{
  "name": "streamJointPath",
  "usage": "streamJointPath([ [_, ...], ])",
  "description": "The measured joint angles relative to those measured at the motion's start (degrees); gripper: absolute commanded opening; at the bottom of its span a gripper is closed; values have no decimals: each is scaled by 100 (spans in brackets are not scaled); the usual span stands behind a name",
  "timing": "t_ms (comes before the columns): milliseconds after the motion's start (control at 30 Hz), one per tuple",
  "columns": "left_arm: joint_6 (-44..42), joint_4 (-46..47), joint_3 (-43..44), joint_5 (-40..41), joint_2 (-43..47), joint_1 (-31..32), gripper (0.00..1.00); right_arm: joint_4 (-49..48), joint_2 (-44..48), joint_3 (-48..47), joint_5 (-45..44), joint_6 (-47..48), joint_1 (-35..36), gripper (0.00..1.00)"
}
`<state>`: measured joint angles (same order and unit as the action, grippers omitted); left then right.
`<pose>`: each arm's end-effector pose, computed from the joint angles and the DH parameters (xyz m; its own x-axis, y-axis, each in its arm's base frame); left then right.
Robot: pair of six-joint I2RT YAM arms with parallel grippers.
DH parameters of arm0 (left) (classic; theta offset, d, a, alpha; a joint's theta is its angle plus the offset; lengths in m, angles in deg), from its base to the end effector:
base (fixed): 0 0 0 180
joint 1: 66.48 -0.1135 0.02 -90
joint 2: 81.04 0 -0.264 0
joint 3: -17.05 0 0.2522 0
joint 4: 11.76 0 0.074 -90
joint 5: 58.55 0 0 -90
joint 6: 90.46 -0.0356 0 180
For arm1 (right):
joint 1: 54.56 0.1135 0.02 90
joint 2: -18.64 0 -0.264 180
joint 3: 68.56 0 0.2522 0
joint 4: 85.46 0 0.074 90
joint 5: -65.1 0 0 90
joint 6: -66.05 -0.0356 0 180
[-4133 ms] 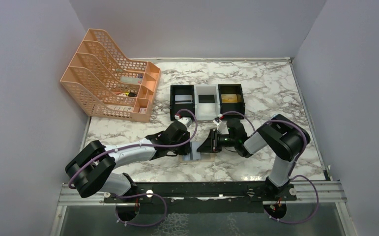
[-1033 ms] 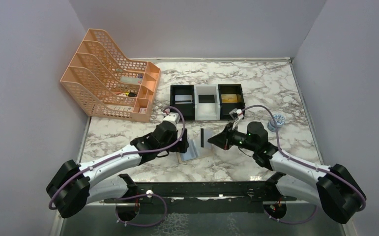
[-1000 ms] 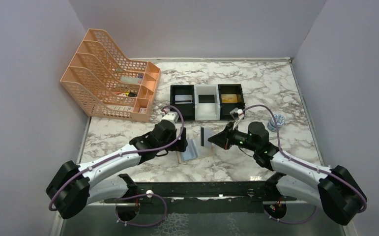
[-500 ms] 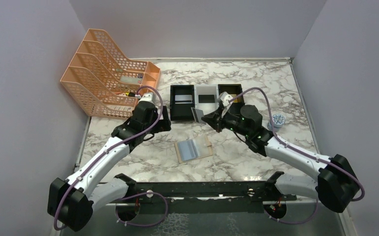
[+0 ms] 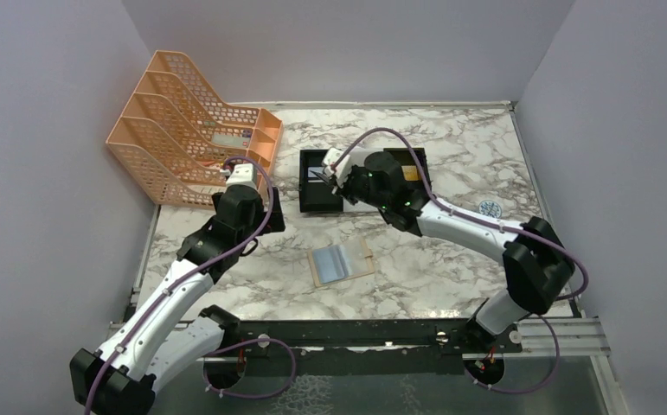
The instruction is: Take the credit cards out of the card holder
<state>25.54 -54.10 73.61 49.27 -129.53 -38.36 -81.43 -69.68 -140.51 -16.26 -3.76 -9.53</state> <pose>0.1673 -0.0771 0.2858 -0.5453 -0.1818 -0.8183 -0.0149 0.9781 -0.2074 0.2482 0.2561 0.2682 0.0445 -0.4382 -0.8978 -0.8349 0.4772 -0.2743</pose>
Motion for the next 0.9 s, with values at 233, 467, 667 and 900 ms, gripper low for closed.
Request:
streamJointPath([
  [233, -20, -57, -2, 278, 155, 0, 99, 509, -1185, -1158, -846, 883, 203, 1],
  [467, -55, -70, -2, 424, 210, 0, 99, 911, -1864, -1766, -1469, 1325, 225, 1],
  [667, -90, -72, -2, 437, 210, 0, 99, 981, -2267, -2170, -1552, 1445, 227, 1],
  [900, -107, -74, -2, 437, 214, 0, 99, 977, -2745, -2400, -1781, 1803, 227, 1],
])
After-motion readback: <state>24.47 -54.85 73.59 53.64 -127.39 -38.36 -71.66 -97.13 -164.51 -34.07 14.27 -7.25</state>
